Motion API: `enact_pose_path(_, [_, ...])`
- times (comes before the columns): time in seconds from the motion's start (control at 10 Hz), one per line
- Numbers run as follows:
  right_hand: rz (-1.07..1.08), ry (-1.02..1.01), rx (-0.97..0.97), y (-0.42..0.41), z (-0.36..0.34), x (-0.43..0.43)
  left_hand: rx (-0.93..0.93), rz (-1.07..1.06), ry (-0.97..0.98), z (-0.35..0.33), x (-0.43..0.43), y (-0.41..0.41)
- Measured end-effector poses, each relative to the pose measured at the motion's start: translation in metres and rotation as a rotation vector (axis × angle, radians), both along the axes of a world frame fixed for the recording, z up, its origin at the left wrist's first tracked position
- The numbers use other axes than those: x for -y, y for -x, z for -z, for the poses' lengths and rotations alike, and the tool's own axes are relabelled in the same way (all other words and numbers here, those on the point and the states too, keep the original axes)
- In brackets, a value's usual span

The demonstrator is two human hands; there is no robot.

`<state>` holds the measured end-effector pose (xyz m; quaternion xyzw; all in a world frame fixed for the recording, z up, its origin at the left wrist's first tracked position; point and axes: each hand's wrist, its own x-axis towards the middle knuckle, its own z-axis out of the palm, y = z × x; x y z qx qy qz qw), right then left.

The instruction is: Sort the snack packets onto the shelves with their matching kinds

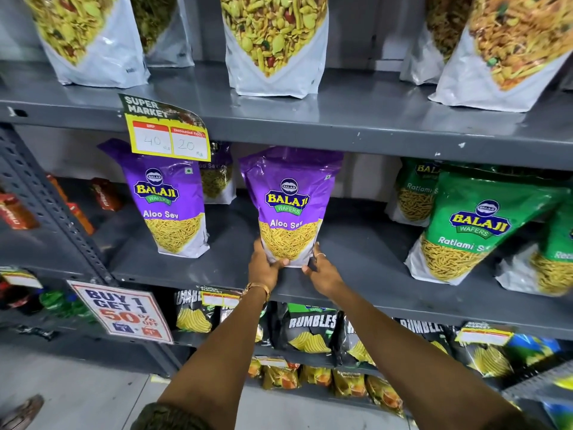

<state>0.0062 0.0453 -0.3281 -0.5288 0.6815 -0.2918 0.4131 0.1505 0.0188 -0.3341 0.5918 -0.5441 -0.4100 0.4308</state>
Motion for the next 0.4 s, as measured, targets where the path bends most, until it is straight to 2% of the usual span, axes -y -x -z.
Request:
enact_pose_path(0.3, [-0.036, -0.025, -0.029, 0.004, -0.005, -0.008, 0.037, 0.025, -0.053, -0.006, 0.000, -0.004])
enact_pose_path(0.4, [-0.037, 0.058, -0.063, 0.010, -0.005, -0.013, 0.034, -0.006, 0.004, 0.001, -0.007, 0.001])
